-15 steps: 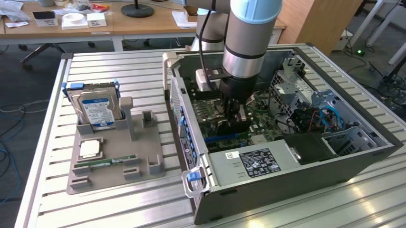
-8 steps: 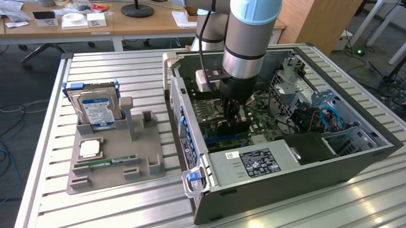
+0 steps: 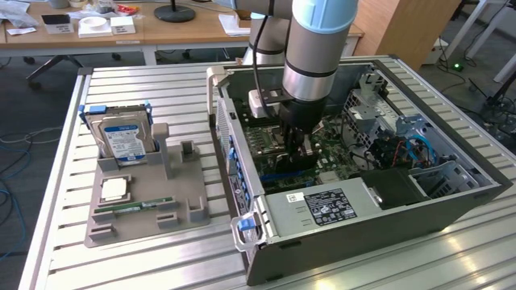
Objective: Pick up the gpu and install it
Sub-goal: 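Insert the gpu into the slot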
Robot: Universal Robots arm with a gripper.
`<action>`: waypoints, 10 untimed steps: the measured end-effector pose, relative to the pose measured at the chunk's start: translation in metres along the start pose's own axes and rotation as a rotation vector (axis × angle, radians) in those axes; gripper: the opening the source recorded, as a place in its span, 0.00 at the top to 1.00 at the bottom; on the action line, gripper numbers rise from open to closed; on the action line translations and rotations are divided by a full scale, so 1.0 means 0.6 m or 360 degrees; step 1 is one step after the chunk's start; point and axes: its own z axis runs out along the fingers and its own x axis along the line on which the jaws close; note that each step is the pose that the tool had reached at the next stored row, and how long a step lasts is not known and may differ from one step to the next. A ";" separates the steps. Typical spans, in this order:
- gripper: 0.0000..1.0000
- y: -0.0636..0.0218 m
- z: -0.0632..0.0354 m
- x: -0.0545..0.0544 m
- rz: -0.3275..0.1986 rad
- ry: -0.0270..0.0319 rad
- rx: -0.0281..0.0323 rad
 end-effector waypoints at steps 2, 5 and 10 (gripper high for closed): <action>0.73 0.000 0.000 0.000 0.0000 0.00001 -0.00001; 0.73 0.000 0.000 0.000 0.0000 0.00002 -0.00001; 0.73 0.000 0.000 0.000 0.0000 0.00002 0.00000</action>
